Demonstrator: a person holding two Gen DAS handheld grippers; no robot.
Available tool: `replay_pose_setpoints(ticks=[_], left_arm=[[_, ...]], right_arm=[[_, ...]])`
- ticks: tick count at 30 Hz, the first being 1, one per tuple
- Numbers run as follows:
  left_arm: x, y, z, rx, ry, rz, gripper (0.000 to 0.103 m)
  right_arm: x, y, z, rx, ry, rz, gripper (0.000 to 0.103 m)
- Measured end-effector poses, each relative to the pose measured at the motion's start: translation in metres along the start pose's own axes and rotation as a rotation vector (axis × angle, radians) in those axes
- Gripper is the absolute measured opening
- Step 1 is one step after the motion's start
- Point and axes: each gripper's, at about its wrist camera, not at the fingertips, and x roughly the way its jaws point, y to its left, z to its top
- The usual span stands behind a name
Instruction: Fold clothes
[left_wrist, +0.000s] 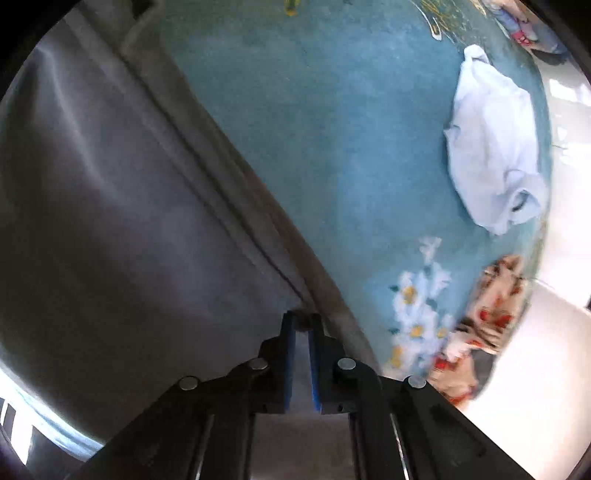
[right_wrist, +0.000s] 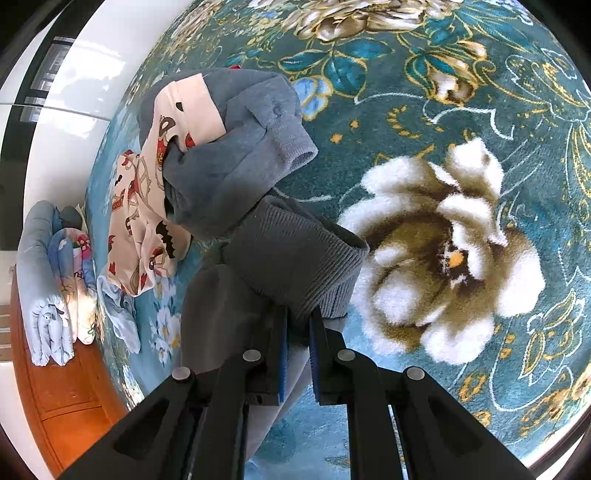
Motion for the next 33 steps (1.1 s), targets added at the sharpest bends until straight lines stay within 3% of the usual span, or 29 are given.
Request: replay_pose_setpoints(ticks=[2,6,7,10,15,18,22,24,28,33], left_arm=[[0.001,0.0,0.001,-0.022,0.016,-0.005,0.012],[0.005,-0.004,0.002,-0.036,0.009,0.061,0.015],[0.006,-0.006,0.002,-0.042,0.007,0.063,0.019],[0.009,-0.012,0.002,-0.053,-0.002,0.073,0.046],[0.014,-0.03,-0.003,-0.015,-0.028,0.175,0.048],[0.017,-0.04,-0.008,0.023,-0.049,0.248,0.044],[0.022,-0.047,-0.013,0.059,-0.072,0.357,0.022],[0.021,-0.046,-0.014,0.056,-0.08,0.378,0.017],[0.014,-0.043,-0.019,0.042,-0.101,0.359,0.008],[-0.018,-0.049,-0.032,0.087,-0.141,0.24,0.007]], right_arm=[[0.001,0.0,0.0,-0.001,0.005,0.0,0.01],[0.002,0.0,0.0,0.014,0.011,0.005,0.011],[0.002,0.0,0.0,0.014,0.013,0.008,0.011],[0.001,0.001,0.0,0.013,0.02,0.01,0.011],[0.0,-0.001,0.001,0.029,0.026,0.022,0.011],[0.0,-0.003,0.0,0.04,0.028,0.031,0.011],[0.001,-0.006,0.001,0.054,0.038,0.042,0.011],[0.001,-0.007,0.002,0.057,0.041,0.047,0.011],[0.0,-0.006,0.003,0.049,0.046,0.056,0.011],[-0.006,-0.002,0.004,0.032,0.04,0.079,0.011]])
